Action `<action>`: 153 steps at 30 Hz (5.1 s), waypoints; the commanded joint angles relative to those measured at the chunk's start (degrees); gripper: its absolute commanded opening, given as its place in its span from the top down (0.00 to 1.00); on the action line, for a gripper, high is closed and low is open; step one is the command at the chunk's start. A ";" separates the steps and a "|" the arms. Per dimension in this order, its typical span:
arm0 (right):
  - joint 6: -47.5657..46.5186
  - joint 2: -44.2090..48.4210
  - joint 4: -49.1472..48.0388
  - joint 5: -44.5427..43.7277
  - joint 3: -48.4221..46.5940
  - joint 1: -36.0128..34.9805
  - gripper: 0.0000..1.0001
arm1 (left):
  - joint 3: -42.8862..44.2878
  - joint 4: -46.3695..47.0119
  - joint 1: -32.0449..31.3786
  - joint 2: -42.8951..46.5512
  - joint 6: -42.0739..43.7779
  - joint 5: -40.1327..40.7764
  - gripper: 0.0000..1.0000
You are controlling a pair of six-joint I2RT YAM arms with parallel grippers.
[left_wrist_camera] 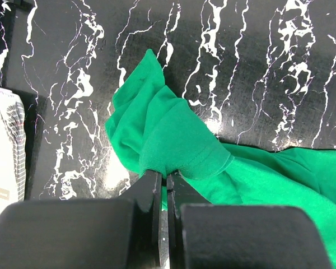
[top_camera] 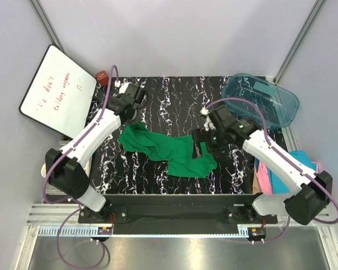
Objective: Fold and stack the t-shirts
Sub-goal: Flatten out the tshirt
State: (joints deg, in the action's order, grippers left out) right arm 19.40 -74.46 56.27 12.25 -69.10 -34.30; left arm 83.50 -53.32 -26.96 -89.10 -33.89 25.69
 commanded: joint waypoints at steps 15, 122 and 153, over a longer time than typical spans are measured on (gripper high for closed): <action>-1.20 -23.80 -4.50 -21.82 -7.36 -22.91 0.23 | -2.38 -0.47 3.32 2.62 0.75 -1.00 1.00; -8.31 -30.22 -1.77 -50.66 -21.43 -12.82 1.00 | 0.87 -0.91 6.31 -0.99 6.73 0.85 1.00; -17.38 -37.87 -11.97 -32.65 -28.11 3.37 0.37 | 7.64 -2.58 6.31 -8.90 8.05 -1.17 1.00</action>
State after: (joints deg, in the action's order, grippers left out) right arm 2.15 -115.02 45.60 -25.36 -99.66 -30.65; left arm 88.25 -56.16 -21.04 -97.41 -26.72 24.86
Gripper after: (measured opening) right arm 0.632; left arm 0.022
